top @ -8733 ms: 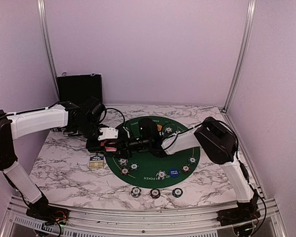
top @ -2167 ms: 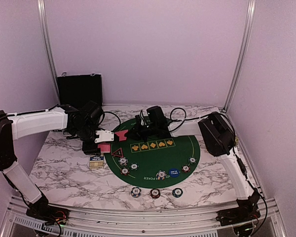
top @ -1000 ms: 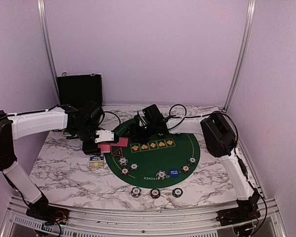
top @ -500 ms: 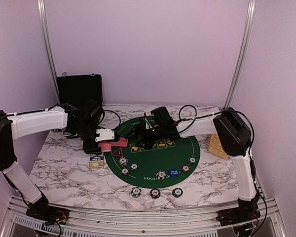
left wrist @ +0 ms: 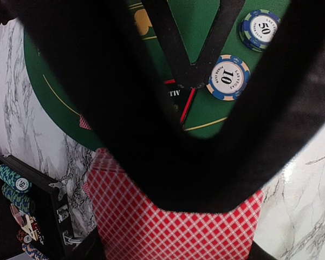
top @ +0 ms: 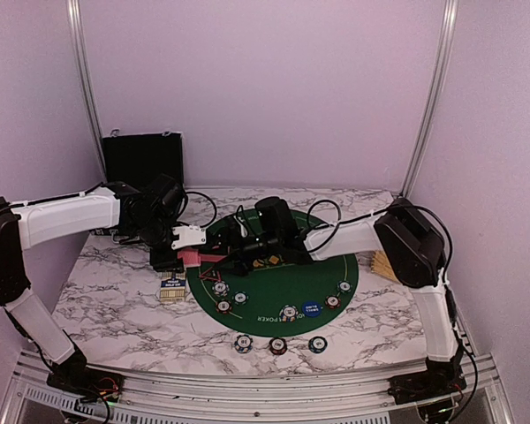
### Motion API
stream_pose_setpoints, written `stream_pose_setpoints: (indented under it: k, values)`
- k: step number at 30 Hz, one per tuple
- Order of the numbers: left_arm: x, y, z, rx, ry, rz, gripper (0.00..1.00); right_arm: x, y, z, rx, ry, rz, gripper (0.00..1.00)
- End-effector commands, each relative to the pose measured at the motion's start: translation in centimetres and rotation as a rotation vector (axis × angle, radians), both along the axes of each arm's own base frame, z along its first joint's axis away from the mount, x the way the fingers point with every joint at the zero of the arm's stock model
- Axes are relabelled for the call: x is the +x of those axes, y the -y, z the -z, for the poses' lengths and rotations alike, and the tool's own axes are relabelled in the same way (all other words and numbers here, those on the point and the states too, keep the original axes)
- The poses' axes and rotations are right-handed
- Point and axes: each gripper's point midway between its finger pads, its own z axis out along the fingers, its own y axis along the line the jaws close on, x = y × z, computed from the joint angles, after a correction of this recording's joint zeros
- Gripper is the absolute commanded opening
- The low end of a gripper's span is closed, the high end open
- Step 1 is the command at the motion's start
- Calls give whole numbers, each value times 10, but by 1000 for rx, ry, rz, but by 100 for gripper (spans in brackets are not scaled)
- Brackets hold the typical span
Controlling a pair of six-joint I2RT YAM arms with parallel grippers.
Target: Distribute texas hold em gaming equipment
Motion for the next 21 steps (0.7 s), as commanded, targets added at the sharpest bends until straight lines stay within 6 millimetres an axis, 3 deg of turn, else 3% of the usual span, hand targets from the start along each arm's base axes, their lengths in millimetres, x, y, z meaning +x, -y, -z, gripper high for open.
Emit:
stream_pose_setpoints:
  k: [1,15,21]
  values:
    - [2,8,-14,-46,3,-2,13,-2,-15,-20,78,13,-30,85]
    - [-2,16,-17,-67,-7,11,13,-7,-42,-22,143,-29,-64,84]
    - [-4,16,-18,-67,-5,13,13,-11,-39,-24,203,-69,-61,83]
